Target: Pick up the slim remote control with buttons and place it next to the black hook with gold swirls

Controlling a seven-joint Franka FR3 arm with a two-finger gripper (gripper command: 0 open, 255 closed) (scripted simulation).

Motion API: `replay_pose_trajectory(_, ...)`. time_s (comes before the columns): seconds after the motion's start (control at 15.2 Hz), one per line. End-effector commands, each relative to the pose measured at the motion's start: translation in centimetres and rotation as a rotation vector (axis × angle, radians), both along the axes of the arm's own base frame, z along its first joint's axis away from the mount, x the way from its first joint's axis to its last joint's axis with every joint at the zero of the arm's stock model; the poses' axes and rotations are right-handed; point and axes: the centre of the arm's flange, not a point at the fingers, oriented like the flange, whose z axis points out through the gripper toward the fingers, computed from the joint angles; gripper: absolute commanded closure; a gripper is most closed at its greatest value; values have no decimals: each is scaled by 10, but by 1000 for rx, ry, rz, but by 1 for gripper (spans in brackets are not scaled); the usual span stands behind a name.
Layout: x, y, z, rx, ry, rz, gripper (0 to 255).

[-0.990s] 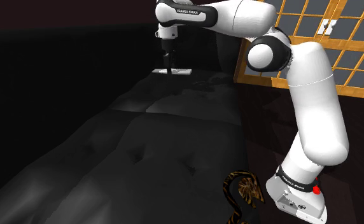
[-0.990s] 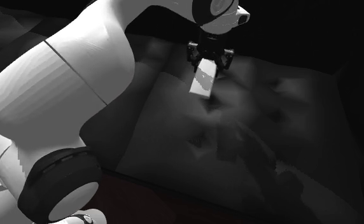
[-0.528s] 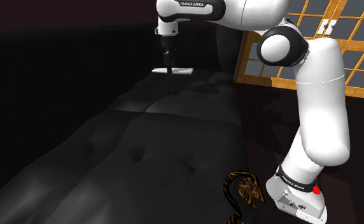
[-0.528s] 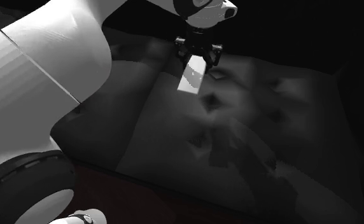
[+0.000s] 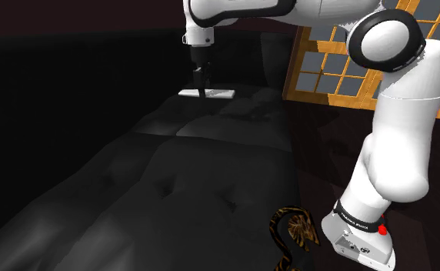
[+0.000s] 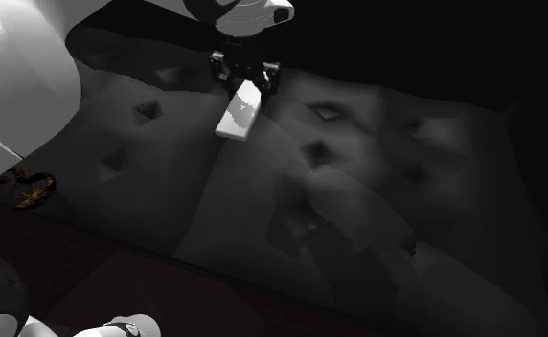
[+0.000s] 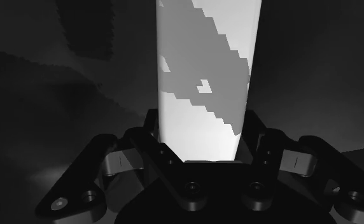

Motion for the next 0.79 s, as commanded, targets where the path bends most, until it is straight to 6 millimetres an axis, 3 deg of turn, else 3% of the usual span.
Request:
replay_pose_trajectory(0.0,-19,22,1,-1,0,-1,255)
replay_pose_trajectory(0.73,-107,137,2,-1,0,-1,255)
